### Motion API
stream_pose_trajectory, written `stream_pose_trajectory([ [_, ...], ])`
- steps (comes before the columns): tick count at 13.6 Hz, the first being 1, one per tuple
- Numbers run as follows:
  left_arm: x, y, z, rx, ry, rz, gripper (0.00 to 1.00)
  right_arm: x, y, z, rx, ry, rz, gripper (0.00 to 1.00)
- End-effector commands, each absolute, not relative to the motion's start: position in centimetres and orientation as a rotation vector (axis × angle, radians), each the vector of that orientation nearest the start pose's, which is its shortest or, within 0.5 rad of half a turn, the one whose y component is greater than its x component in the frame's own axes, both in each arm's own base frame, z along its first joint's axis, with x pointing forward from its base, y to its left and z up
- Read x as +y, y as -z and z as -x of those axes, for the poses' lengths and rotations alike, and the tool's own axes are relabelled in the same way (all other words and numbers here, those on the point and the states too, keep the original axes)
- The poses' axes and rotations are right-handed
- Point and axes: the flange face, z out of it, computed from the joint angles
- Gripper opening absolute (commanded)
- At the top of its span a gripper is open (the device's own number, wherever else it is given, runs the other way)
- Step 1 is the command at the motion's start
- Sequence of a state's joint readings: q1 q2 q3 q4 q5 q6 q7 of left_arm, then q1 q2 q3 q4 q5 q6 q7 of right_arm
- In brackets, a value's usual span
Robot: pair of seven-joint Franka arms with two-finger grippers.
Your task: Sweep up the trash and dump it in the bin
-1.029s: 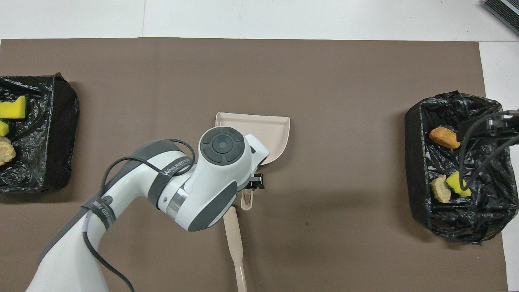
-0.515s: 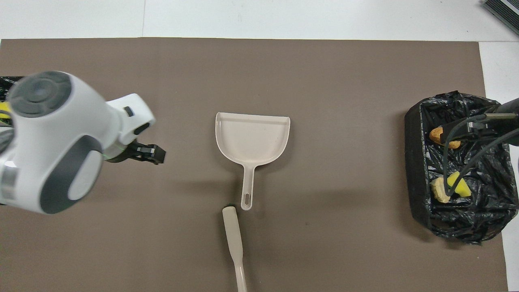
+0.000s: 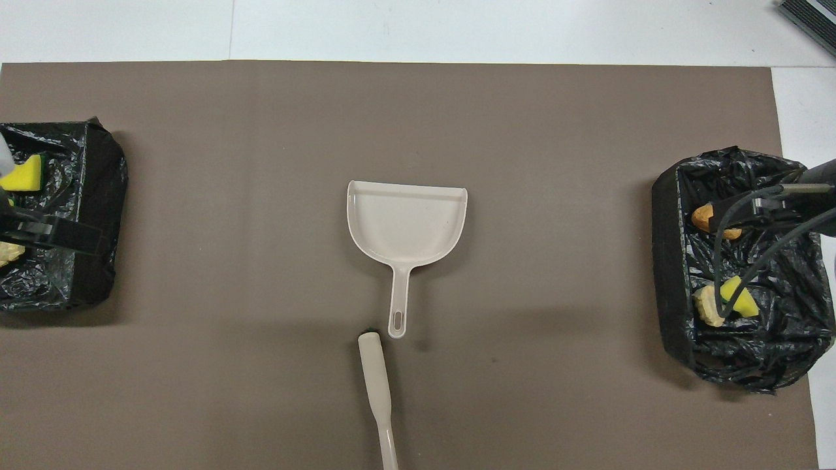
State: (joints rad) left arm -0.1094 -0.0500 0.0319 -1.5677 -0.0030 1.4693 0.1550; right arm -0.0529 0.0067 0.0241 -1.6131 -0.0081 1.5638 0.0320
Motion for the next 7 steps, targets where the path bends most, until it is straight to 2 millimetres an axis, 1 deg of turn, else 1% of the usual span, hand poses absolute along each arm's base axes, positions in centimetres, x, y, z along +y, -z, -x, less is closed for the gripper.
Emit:
stream_pose_trajectory([
  [1, -4.4, -66.6, -54.3, 0.397, -0.139, 3.141, 1.0, -1.9, -60.3, -54.6, 0.066, -0.131, 3.159, 1.0],
  [2, -4.4, -66.8, -54.4, 0.395, -0.161, 3.14, 1.0, -2.1, -60.5, -54.7, 0.066, -0.155, 3.159, 1.0],
  [3, -4.3, -67.3, -54.1, 0.392, -0.147, 3.138, 1.0, -2.3, -59.9, -54.7, 0.072, -0.223, 3.156, 1.0],
  [4, -4.3, -67.5, -54.1, 0.391, -0.12, 3.137, 1.0, -2.3, -60.1, -55.1, 0.069, -0.221, 3.155, 1.0],
  [5, -4.3, -68.2, -53.7, 0.395, -0.086, 3.141, 1.0, -2.1, -60.2, -55.3, 0.066, -0.204, 3.147, 1.0],
  [6, -4.3, -67.7, -53.7, 0.395, -0.102, 3.142, 1.0, -2.2, -60.2, -55.4, 0.07, -0.186, 3.143, 1.0],
  [7, -4.4, -68.0, -53.4, 0.39, -0.093, 3.142, 1.0, -2.1, -60.2, -55.4, 0.068, -0.184, 3.147, 1.0],
])
